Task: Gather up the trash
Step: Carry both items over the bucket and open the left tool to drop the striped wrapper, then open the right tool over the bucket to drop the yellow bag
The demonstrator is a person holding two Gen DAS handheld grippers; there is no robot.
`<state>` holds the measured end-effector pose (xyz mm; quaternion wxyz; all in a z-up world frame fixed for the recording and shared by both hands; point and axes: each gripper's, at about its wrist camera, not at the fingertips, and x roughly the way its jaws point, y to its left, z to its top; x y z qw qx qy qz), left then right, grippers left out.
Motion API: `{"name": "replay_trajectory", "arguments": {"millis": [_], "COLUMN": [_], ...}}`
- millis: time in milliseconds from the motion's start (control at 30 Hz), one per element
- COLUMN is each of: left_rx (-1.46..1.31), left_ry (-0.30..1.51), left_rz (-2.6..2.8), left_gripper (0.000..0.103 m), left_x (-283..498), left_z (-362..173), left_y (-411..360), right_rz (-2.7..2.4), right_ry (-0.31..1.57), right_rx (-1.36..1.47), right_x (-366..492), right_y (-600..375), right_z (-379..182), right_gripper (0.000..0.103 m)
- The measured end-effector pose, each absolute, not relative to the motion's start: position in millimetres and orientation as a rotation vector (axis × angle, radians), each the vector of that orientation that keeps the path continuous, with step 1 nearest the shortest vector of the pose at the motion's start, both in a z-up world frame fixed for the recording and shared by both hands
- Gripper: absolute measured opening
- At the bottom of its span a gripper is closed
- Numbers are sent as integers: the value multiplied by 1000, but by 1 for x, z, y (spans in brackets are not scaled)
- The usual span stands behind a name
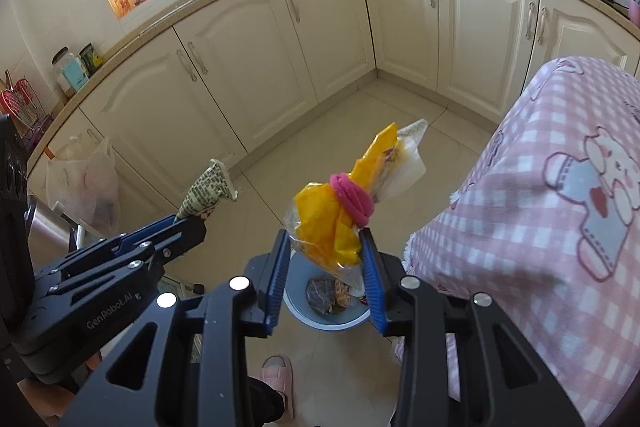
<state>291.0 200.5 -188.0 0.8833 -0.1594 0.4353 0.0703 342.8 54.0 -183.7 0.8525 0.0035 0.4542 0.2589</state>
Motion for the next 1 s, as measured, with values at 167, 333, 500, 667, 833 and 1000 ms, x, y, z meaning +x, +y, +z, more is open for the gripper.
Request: {"name": "replay_trajectory", "arguments": {"millis": [167,333,500,667,833,1000], "left_rx": [-354,-366,-360,-363,-366,-362], "left_ry": [915,904,910,927,926,910], "left_rz": [135,145,144,154,179,208], "left_gripper": [24,49,54,54,54,54], "left_x": [303,315,317,316,311,304], "left_z": [-198,-201,-205,-211,-211,-205], "left_y": [209,217,217,221,230,237], "right_rz": [540,532,527,535,549,565], "right_ry": [977,993,1014,1024,1029,1026], "right_rx": [11,15,13,6,-3,-12], "right_x": [353,364,367,369,369,370], "right_y": [61,61,65,70,79,92], "right_z": [-197,-206,-213,-216,-218,-217], "right_gripper": [34,34,34,34,34,34]}}
